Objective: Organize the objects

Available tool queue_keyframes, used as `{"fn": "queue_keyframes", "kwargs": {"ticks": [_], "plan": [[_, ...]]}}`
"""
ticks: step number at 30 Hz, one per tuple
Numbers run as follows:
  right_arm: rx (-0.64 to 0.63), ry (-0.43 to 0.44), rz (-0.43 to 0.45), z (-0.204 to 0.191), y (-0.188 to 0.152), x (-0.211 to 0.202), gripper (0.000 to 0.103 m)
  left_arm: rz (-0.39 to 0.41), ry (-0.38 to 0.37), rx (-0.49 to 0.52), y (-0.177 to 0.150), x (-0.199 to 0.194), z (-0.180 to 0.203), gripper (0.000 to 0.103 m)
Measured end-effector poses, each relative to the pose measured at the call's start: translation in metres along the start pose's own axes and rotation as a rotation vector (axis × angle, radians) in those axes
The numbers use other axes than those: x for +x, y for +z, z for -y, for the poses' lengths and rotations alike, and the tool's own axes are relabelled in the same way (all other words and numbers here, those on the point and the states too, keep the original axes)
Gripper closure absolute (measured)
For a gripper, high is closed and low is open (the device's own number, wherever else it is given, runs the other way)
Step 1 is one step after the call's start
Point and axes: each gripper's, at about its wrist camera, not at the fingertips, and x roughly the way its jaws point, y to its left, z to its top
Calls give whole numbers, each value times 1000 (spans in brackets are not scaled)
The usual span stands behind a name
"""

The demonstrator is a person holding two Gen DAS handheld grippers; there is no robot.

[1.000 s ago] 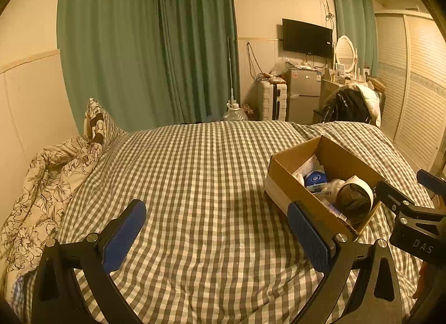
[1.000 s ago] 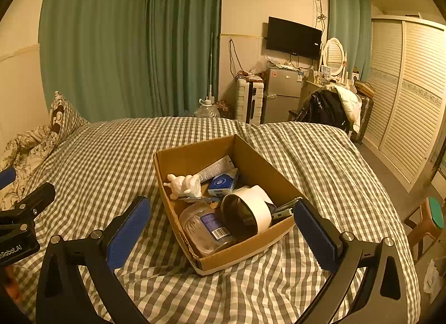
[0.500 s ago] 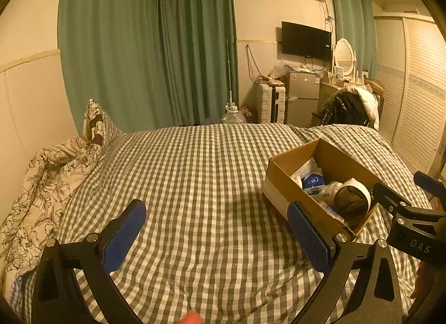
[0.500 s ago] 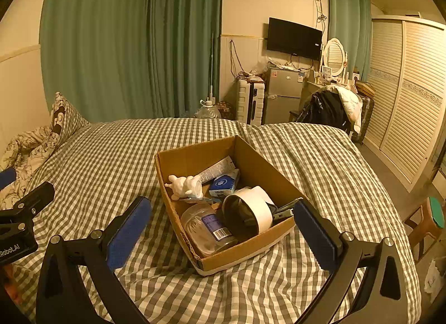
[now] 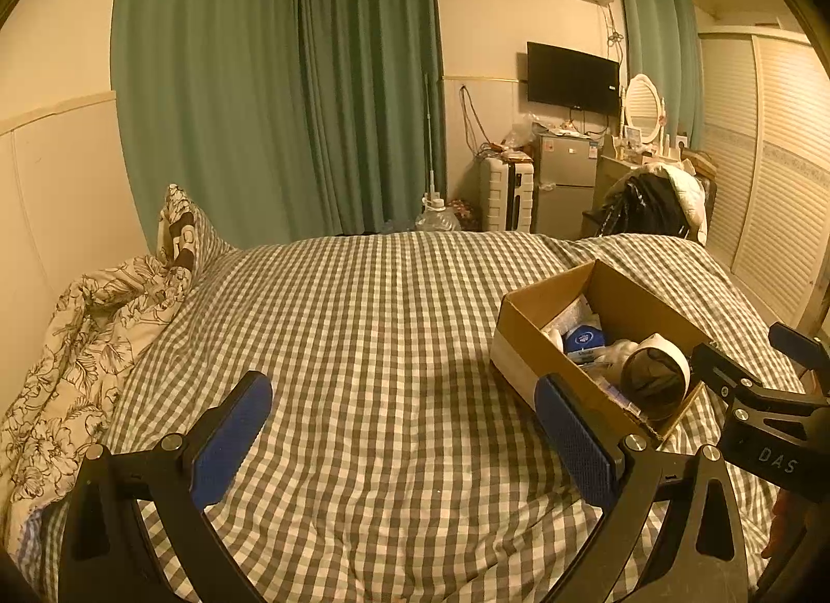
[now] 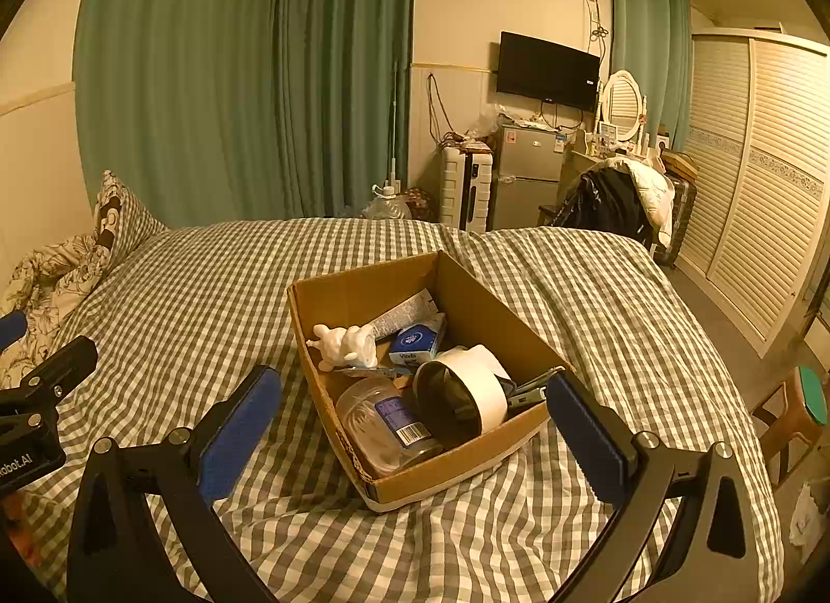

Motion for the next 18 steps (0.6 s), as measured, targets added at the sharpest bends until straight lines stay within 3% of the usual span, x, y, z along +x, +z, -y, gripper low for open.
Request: {"fn": "queue_keyframes", "kwargs": {"ticks": [18], "plan": [[-8,0,-11,-3,-3,2,0,-14,-11,20,-4,1,5,0]]}}
